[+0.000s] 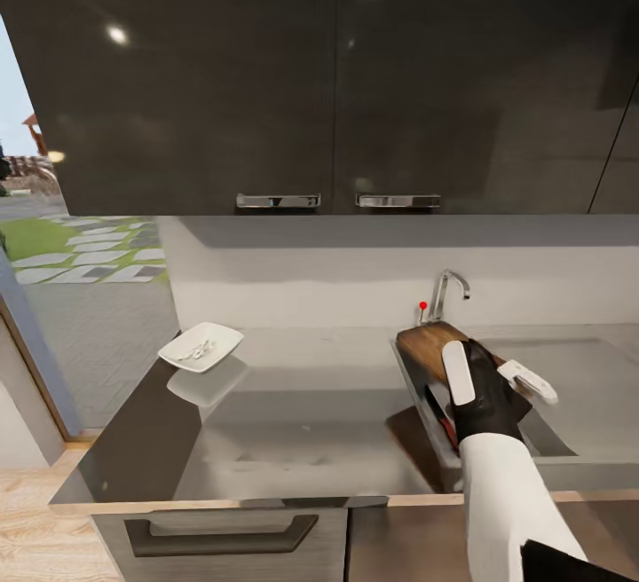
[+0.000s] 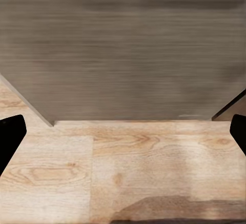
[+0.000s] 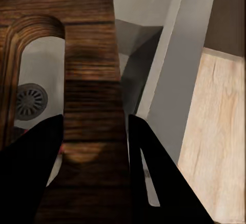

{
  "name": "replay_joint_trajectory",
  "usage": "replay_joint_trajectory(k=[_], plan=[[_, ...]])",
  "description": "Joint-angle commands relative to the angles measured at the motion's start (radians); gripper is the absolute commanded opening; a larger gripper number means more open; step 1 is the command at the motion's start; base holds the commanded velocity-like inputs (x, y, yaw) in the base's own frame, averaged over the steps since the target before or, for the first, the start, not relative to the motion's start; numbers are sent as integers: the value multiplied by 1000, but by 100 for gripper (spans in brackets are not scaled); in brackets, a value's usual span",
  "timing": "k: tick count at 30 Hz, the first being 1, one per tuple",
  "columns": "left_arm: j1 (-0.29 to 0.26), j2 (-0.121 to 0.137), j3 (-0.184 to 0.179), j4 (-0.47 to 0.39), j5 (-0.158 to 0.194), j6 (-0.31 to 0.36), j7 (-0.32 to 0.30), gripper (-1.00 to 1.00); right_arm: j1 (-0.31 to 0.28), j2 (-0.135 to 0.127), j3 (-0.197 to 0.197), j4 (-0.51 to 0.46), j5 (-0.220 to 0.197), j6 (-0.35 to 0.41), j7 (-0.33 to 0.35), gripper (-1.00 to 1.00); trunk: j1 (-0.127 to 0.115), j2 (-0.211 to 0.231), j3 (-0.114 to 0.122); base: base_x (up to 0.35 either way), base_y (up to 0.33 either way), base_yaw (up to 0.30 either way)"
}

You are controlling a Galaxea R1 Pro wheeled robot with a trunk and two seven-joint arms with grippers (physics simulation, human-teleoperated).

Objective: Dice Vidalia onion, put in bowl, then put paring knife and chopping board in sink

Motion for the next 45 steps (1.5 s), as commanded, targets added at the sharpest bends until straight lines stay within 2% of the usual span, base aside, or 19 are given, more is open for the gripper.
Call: replay_joint_trajectory(k=[1,3,4,7,9,12,15,18,19,22,24,29,32,37,45], plan=[[0,2,-7,-1,10,-2,5,100,-13,-5,-1,17,-2,11,-11,-100,0,-1,0,0,0,0],[0,2,-7,-2,10,-2,5,100,-31,-26,-1,55,-4,7,-19,-100,0,-1,0,0,0,0],[0,2,-7,-2,10,-2,5,100,-48,-56,-1,94,-6,5,-22,-100,0,-1,0,0,0,0],[0,2,-7,-2,10,-2,5,100,-74,-102,-2,160,-8,-6,-27,-100,0,-1,0,0,0,0],[0,2,-7,-2,10,-2,5,100,-80,-112,-2,186,-8,-45,-47,-100,0,-1,0,0,0,0],[0,2,-7,-1,10,-2,5,100,-82,-114,-3,220,-9,-116,-97,-100,0,-1,0,0,0,0],[0,2,-7,-1,10,-2,5,100,-83,-107,-1,242,-13,-173,-139,-100,0,-1,0,0,0,0],[0,2,-7,-2,10,-2,5,100,-83,-87,0,246,-13,-200,-155,-100,0,-1,0,0,0,0],[0,2,-7,-3,10,-2,5,100,-83,-76,-1,247,-13,-231,-171,-100,0,-1,0,0,0,0],[0,2,-7,-3,10,-3,5,100,-83,-71,2,244,-15,-275,-194,-100,0,-1,0,0,0,0],[0,2,-7,-4,10,-3,5,100,-83,-57,1,238,-15,-291,-227,-100,0,-1,0,0,0,0],[0,2,-7,-4,10,-3,5,100,-83,-38,-2,231,-22,-296,-271,-100,0,-1,0,13,0,0],[0,2,-7,-6,10,-2,5,100,-83,-16,-1,228,-50,-296,-275,-100,0,-1,0,246,0,0],[0,2,-7,-6,10,-2,5,100,-83,-8,1,228,-62,-295,-271,-100,0,-1,0,276,0,0],[0,2,-8,-7,11,-2,5,100,-83,-8,6,230,-63,-285,-257,-100,0,-1,0,32,0,0]])
